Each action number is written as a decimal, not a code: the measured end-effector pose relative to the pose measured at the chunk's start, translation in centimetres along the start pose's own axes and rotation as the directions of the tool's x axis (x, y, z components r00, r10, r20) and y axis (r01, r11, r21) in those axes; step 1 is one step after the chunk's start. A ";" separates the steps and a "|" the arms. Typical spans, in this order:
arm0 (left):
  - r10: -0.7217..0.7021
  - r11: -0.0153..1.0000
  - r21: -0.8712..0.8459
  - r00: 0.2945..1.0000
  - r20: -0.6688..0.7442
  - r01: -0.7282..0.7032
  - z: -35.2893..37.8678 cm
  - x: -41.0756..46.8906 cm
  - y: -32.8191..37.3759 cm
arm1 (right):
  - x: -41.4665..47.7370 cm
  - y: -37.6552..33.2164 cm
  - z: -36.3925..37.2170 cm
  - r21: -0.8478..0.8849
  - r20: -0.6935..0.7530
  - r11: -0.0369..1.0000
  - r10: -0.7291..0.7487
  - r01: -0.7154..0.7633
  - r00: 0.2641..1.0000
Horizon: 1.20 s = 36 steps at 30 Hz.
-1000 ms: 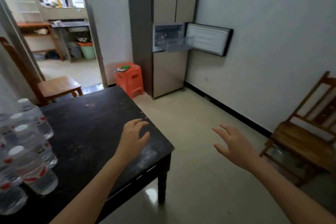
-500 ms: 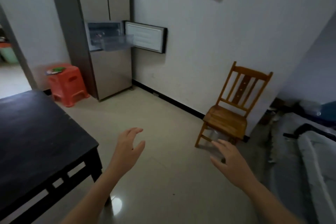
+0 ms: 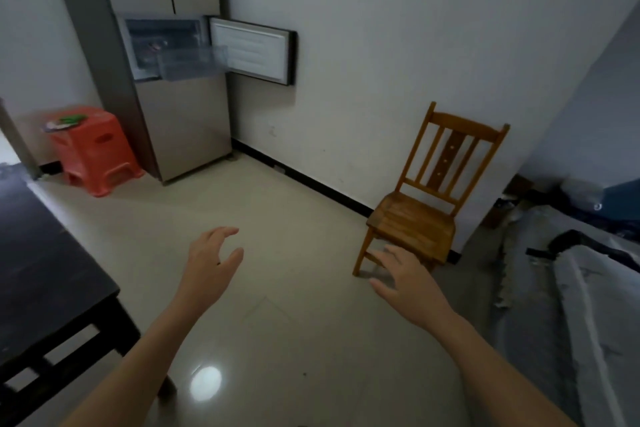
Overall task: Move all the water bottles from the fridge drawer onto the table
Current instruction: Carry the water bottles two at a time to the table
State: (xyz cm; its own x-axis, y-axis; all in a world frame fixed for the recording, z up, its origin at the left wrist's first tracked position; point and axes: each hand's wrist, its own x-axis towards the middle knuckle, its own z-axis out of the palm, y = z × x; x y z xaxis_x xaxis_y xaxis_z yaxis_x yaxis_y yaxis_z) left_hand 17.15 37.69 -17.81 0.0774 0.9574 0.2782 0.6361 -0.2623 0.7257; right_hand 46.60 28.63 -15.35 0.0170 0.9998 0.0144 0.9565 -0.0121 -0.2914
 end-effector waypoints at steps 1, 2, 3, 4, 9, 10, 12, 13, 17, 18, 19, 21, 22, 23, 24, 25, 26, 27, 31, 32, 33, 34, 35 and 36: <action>-0.005 1.000 -0.007 1.000 -0.003 0.005 0.9 1.5 0.0 | 1.1 0.9 -0.3 -0.008 0.001 1.000 0.007 -0.007 1.000; -0.011 1.000 -0.016 1.000 -0.006 0.011 1.9 3.0 0.2 | 2.3 1.9 -0.8 -0.015 0.002 1.000 0.021 -0.021 1.000; -0.014 1.000 -0.020 1.000 -0.005 0.014 2.9 4.3 0.4 | 3.2 2.8 -1.2 -0.022 0.003 0.999 0.035 -0.035 0.999; -0.016 0.999 -0.030 1.000 -0.003 0.016 4.1 6.2 0.9 | 4.6 4.1 -1.9 -0.029 0.002 0.998 0.055 -0.055 0.999; 0.060 0.994 -0.092 0.998 0.037 -0.056 9.3 13.8 3.9 | 10.1 8.3 -4.3 -0.070 -0.017 0.991 0.114 -0.115 0.993; 0.067 0.994 -0.095 0.996 0.051 -0.062 10.4 15.5 4.4 | 11.3 9.1 -4.4 -0.058 -0.020 0.990 0.130 -0.131 0.991; 0.073 0.994 -0.092 0.995 0.069 -0.066 11.8 17.3 5.1 | 12.8 10.0 -4.3 -0.022 -0.013 0.990 0.142 -0.142 0.990; 0.069 0.994 -0.095 0.995 0.078 -0.062 12.4 18.0 5.3 | 13.4 10.4 -4.2 -0.011 -0.008 0.990 0.141 -0.141 0.990; 0.074 0.995 -0.076 0.993 0.091 -0.067 14.3 21.4 5.6 | 16.9 12.6 -4.7 -0.035 -0.013 0.992 0.119 -0.120 0.993; 0.076 0.995 -0.071 0.993 0.092 -0.070 15.1 22.6 5.6 | 18.1 13.6 -4.9 -0.027 -0.022 0.992 0.120 -0.120 0.993; 0.071 0.996 -0.066 0.994 0.086 -0.065 15.4 23.4 5.6 | 19.1 14.3 -5.1 -0.021 -0.030 0.993 0.119 -0.119 0.992; 0.051 0.998 -0.045 0.996 0.072 -0.048 16.4 25.3 5.8 | 21.8 16.0 -5.4 -0.006 -0.035 0.994 0.107 -0.108 0.994; 0.046 0.998 -0.037 0.997 0.063 -0.044 16.9 26.2 6.0 | 23.1 16.8 -5.6 -0.006 -0.031 0.996 0.094 -0.094 0.995; 0.046 0.999 -0.029 0.998 0.050 -0.045 17.6 27.6 6.0 | 24.9 17.9 -5.8 -0.009 -0.035 0.997 0.077 -0.077 0.996; 0.040 0.999 -0.024 0.998 0.040 -0.039 17.9 28.4 6.1 | 26.2 18.5 -6.0 -0.022 -0.032 0.998 0.062 -0.063 0.998; 0.038 0.999 -0.013 0.999 0.025 -0.038 18.6 30.0 6.3 | 28.2 19.4 -6.4 -0.024 -0.033 0.999 0.044 -0.045 0.998; 0.033 0.999 -0.003 0.999 0.013 -0.033 19.1 31.2 6.5 | 29.8 20.1 -6.8 -0.025 -0.031 0.999 0.034 -0.035 0.999; 0.026 1.000 0.011 1.000 -0.003 -0.026 19.8 32.6 6.7 | 31.8 21.0 -7.2 -0.018 -0.033 1.000 0.019 -0.019 0.999; -0.007 0.999 0.045 0.998 -0.065 0.010 22.6 38.0 8.2 | 39.8 24.1 -9.0 -0.008 0.013 0.996 -0.085 0.085 0.996; -0.023 0.998 0.054 0.997 -0.079 0.027 23.1 39.2 8.7 | 41.7 24.8 -9.4 -0.012 0.026 0.993 -0.116 0.116 0.993; -0.041 0.997 0.062 0.994 -0.097 0.047 23.5 40.3 9.1 | 43.7 25.4 -9.7 -0.025 0.040 0.988 -0.148 0.149 0.988; -0.046 0.996 0.068 0.992 -0.119 0.055 23.7 41.3 9.4 | 45.6 25.8 -10.0 -0.035 0.051 0.983 -0.180 0.181 0.982; -0.044 0.996 0.075 0.988 -0.147 0.056 23.9 42.3 9.7 | 47.6 26.2 -10.2 -0.042 0.058 0.976 -0.210 0.213 0.976; -0.044 0.995 0.084 0.983 -0.180 0.060 24.0 43.4 10.0 | 49.7 26.5 -10.5 -0.043 0.055 0.967 -0.247 0.249 0.968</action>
State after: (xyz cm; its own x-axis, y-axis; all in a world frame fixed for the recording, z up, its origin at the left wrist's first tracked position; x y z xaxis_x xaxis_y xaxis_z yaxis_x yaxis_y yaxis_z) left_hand 45.29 79.57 -13.58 -0.0903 0.9307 0.3544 0.7016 -0.1931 0.6859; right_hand 75.86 77.82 -12.32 -0.2356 0.9713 0.0337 0.9423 0.2368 -0.2368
